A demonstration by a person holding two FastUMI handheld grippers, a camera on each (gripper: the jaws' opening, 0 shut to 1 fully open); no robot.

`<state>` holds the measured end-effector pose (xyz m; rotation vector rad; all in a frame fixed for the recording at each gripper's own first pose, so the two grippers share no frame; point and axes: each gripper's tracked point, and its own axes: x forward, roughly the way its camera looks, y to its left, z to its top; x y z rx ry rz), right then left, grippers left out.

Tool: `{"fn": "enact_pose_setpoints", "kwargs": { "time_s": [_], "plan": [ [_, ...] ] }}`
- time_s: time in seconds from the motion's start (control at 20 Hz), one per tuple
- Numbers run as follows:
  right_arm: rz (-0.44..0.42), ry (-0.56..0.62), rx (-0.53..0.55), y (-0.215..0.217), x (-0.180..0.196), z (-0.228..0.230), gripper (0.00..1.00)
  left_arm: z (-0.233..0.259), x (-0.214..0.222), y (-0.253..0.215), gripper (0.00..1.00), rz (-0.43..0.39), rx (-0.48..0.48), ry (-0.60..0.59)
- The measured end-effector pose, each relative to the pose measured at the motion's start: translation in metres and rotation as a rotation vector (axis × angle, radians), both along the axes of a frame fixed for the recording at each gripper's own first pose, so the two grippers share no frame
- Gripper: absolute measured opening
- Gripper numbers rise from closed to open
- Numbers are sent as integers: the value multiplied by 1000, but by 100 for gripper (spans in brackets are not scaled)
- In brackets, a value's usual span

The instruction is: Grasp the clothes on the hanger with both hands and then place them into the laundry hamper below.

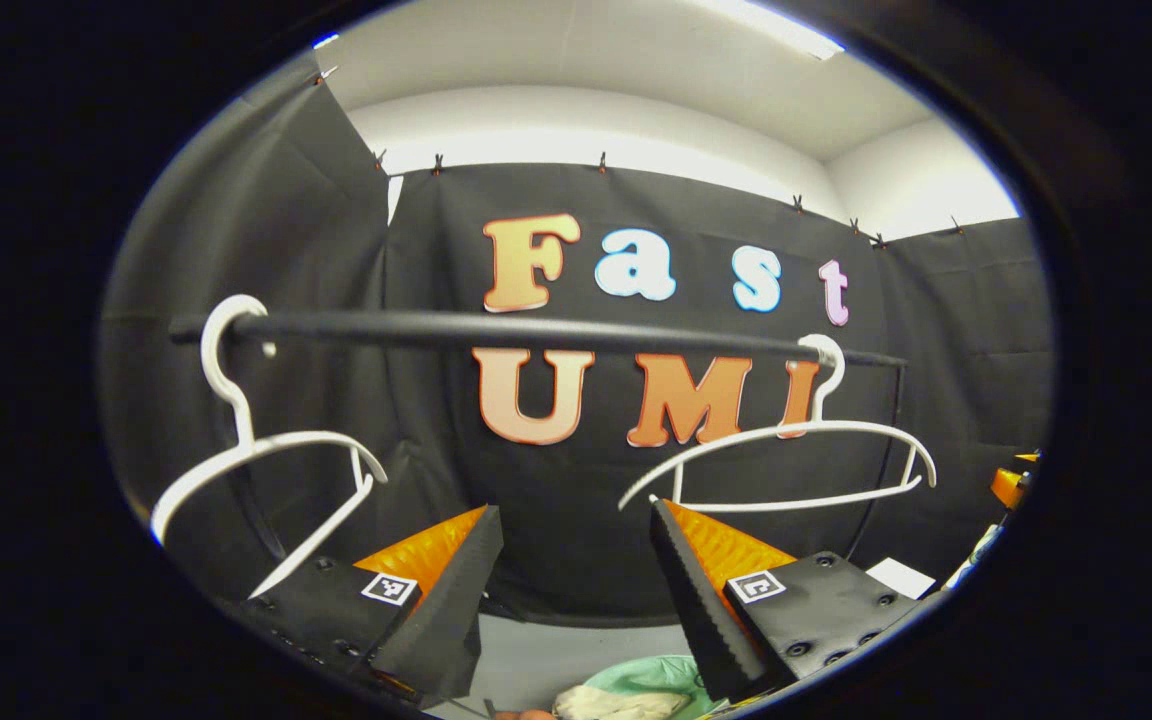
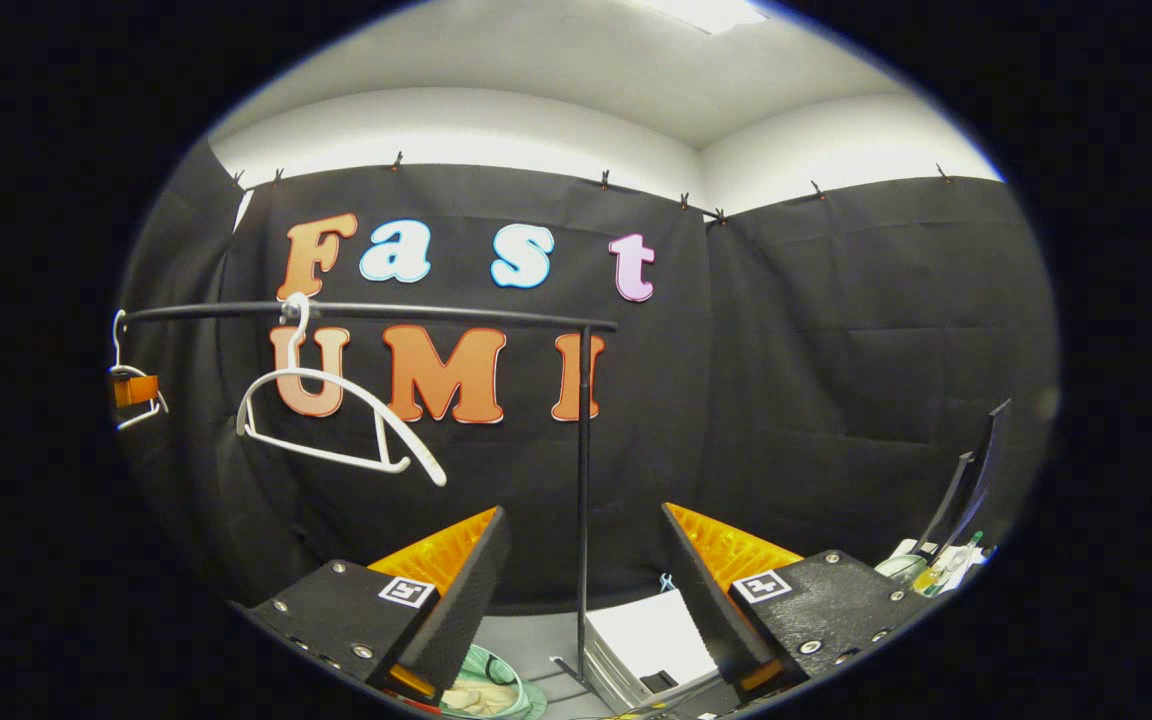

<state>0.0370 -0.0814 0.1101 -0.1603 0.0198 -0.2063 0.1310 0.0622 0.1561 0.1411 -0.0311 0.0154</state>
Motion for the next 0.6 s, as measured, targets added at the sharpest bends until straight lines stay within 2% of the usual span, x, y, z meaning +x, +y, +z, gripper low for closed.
{"fn": "enact_pose_setpoints", "kwargs": {
  "time_s": [0.2, 0.3, 0.6],
  "plan": [
    [-5, -24, -3, -2, 4, 9, 93, 24, -6, 5, 97, 12, 6, -77],
    [0, -19, 6, 1, 4, 6, 93, 20, -4, 5, 94, 16, 0, -65],
    [-1, -11, 9, 4, 2, 1, 93, 11, -7, 12, 97, 30, -34, -41]
  ]
}}
